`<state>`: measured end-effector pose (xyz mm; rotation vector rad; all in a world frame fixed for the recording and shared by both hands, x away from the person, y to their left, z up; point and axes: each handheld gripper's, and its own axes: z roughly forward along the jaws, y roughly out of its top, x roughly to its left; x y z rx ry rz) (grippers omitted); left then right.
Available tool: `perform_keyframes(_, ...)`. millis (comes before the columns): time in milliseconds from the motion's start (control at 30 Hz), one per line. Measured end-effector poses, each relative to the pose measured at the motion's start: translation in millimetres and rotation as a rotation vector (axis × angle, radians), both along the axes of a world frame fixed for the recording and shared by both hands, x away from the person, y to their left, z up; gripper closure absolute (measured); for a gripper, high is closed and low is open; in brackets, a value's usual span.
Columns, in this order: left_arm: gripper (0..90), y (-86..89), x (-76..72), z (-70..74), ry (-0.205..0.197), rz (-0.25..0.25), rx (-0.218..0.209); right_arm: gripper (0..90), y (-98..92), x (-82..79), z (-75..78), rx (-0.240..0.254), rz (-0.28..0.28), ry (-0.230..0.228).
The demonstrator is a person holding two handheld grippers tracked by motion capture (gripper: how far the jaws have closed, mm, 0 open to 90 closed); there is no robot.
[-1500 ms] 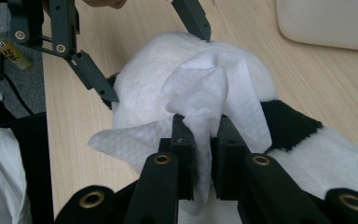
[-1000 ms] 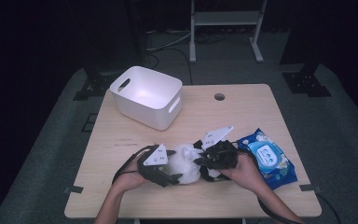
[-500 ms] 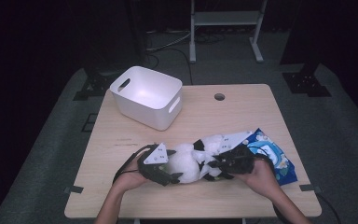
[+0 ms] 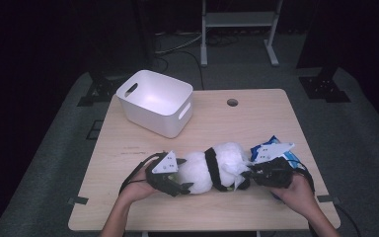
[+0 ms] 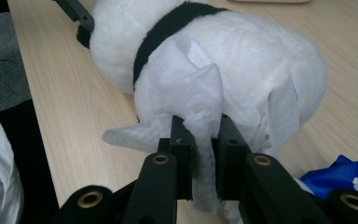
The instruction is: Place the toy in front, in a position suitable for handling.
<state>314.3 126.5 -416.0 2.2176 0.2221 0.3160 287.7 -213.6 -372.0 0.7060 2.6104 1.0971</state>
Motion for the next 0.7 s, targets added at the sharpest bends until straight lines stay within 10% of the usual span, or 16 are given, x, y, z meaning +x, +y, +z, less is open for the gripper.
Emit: perform_keyframes(700, 21.2, 2.1, 2.8, -0.8, 0.024, 0.023, -0.015, 79.0, 55.0, 11.5, 7.7, -0.019, 0.116, -0.052)
